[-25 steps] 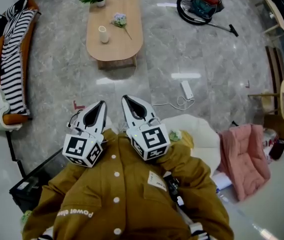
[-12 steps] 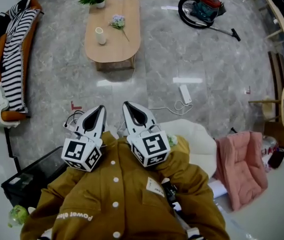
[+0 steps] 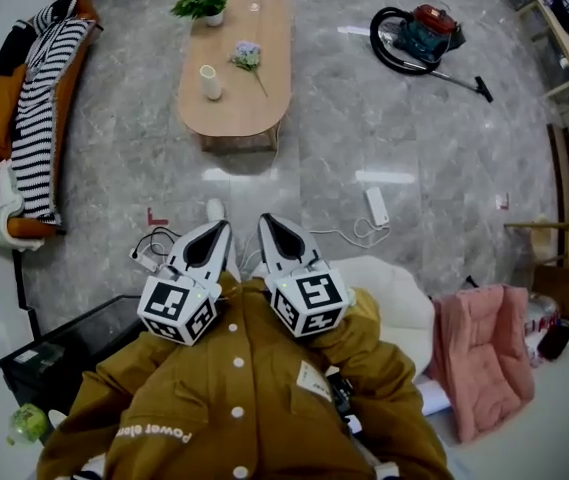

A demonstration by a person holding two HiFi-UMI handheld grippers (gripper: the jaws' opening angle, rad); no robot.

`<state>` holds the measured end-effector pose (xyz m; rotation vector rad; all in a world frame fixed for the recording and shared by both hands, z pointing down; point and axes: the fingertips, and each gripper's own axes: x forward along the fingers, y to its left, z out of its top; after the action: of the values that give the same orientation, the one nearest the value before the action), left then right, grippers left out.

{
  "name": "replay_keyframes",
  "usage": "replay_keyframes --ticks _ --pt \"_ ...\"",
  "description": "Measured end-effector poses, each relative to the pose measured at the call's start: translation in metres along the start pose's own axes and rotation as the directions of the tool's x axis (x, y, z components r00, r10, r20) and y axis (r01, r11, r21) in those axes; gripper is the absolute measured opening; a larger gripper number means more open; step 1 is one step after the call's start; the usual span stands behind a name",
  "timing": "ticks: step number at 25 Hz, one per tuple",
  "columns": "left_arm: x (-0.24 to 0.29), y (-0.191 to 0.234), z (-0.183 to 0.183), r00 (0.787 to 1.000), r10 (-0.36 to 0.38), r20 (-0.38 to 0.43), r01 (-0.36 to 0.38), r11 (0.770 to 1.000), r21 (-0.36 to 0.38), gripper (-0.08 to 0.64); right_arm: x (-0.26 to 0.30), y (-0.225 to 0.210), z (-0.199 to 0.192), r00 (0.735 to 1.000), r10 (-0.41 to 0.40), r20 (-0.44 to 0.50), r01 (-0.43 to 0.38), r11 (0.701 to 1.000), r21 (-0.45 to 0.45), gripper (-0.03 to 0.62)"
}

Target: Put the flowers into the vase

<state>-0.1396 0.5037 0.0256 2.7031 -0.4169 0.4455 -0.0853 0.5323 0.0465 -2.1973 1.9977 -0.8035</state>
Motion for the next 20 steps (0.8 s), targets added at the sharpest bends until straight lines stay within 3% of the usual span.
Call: replay_keyframes --ticks 9,13,20 --pt "0.045 0.063 0.034 1.0 0.002 0.014 -0.002 1.0 -0.018 0.002 0.073 -0.011 0.03 1.0 0.012 -0.014 -0.013 1.0 -0.028 -0.002" --pt "0.086 0.122 0.061 1.0 -0.007 0.005 0.007 1.0 -0.028 0.002 0.141 -0.027 0.052 1.0 -0.008 -0.012 0.008 1.0 -0.016 -0.002" --pt "0.155 0.232 0.143 0.999 -0.039 -0.016 0.038 0.999 -0.019 0.002 0.279 -0.035 0.13 1.0 -0.017 0.004 0.017 1.0 -0.009 -0.002"
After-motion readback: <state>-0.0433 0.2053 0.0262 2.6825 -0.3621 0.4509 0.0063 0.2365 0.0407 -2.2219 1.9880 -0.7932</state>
